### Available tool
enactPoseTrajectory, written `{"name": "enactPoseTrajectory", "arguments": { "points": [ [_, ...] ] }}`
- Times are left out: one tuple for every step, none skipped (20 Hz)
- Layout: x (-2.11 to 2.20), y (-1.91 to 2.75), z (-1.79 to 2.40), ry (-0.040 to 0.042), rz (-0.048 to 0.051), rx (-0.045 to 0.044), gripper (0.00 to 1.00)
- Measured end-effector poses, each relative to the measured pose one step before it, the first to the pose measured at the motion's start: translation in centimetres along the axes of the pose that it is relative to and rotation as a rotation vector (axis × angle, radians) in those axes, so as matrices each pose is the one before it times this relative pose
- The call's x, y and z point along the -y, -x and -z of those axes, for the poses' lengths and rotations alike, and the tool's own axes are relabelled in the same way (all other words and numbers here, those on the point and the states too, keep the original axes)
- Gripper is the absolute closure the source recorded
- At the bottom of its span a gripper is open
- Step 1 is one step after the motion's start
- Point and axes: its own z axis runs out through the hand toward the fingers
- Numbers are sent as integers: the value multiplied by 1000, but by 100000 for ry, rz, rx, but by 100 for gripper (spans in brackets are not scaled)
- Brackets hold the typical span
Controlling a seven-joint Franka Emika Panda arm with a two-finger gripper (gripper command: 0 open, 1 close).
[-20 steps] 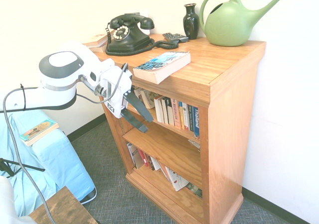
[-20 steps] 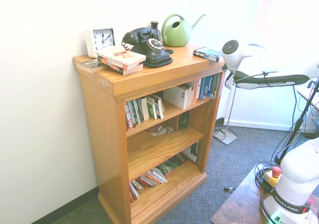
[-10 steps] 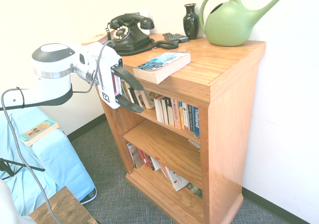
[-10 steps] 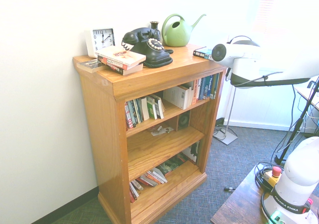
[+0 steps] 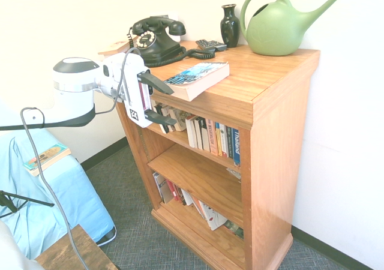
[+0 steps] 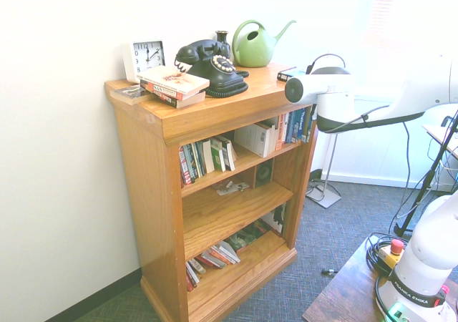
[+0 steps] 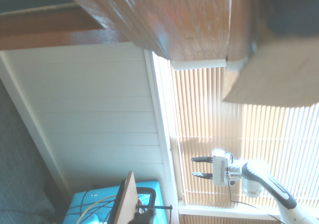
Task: Shelf the books
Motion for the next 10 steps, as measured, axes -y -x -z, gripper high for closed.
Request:
{"name": "enactPoseTrajectory", "arguments": {
  "points": [
    [407,-438,279,859,-85,-638,0],
    [267,-481,320,1006,-188,-542,0],
    [175,-499,293,943,-279,-690,0],
    [215,-490,270,631,-241,-712,0],
    [251,-407,171,580,-106,-664,0],
    [307,-244,86,602,154,-271,0],
    [296,-232,68,496,120,-149,0],
    [319,-151,0,398,234,23,0],
    [290,-139,-45,329,193,56,0],
    [311,-98,-118,265,262,117,0]
  ]
}}
